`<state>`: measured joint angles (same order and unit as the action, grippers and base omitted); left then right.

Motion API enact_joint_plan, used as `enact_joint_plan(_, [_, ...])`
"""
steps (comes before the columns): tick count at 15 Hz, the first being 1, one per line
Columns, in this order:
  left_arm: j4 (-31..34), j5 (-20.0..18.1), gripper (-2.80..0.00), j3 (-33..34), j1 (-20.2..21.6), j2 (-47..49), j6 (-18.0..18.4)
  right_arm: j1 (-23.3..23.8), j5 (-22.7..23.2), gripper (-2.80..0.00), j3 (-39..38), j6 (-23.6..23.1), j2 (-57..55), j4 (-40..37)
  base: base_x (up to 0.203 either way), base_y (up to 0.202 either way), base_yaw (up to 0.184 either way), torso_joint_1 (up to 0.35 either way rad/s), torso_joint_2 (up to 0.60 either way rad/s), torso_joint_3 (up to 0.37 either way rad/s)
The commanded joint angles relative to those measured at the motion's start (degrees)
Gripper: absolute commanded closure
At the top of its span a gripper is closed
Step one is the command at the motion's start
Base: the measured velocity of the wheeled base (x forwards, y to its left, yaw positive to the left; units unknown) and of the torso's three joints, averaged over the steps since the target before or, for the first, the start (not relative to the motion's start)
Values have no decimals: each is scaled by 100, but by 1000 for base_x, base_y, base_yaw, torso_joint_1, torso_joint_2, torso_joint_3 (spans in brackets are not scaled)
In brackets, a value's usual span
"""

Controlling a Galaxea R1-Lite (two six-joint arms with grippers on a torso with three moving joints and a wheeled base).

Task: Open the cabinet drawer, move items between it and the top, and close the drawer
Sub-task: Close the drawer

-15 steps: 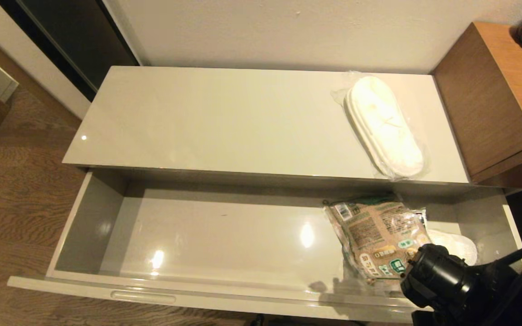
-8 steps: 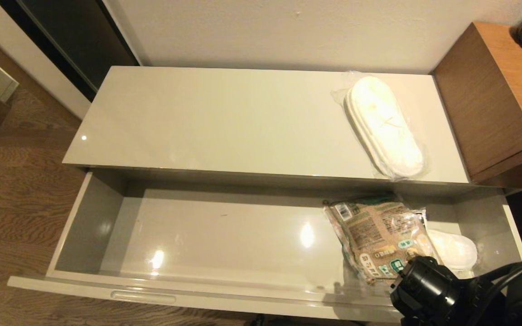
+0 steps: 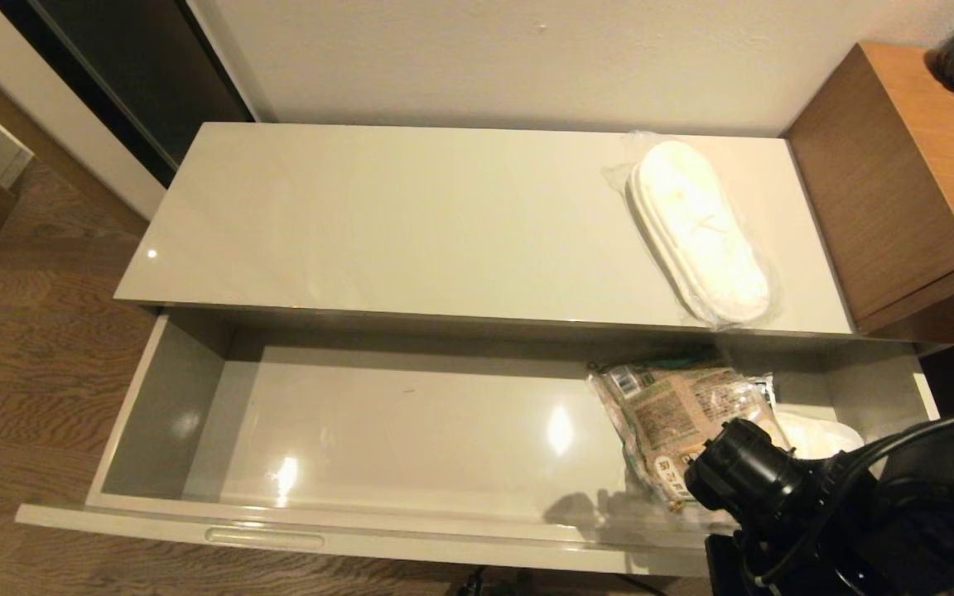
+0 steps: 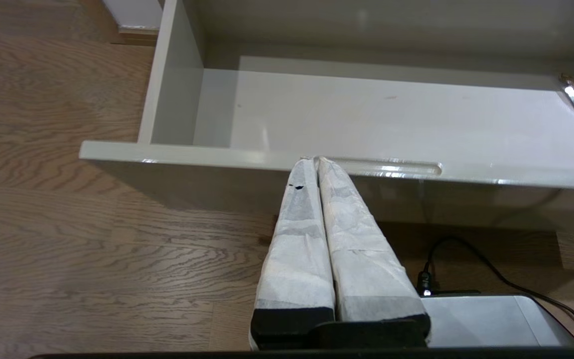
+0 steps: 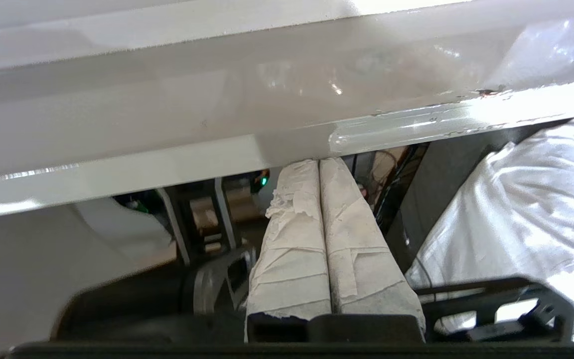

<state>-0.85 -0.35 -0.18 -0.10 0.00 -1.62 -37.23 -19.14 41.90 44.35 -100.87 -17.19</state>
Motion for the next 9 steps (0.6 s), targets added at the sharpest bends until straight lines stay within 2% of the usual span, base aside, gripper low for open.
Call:
enact_joint_plan(1, [-3, 0, 0, 1, 2, 9, -5, 361, -69, 0, 421, -265, -329, 226, 0, 0, 0, 0, 0, 0])
enact_joint_plan(4, [-3, 0, 0, 1, 1, 9, -5, 677, -80, 0, 950, -648, -445, 292, 0, 0, 0, 0, 0, 0])
enact_joint_plan(9, [-3, 0, 0, 1, 1, 9, -5, 1208, -104, 0, 2436, -1371, -644, 135, 0, 0, 0, 0, 0, 0])
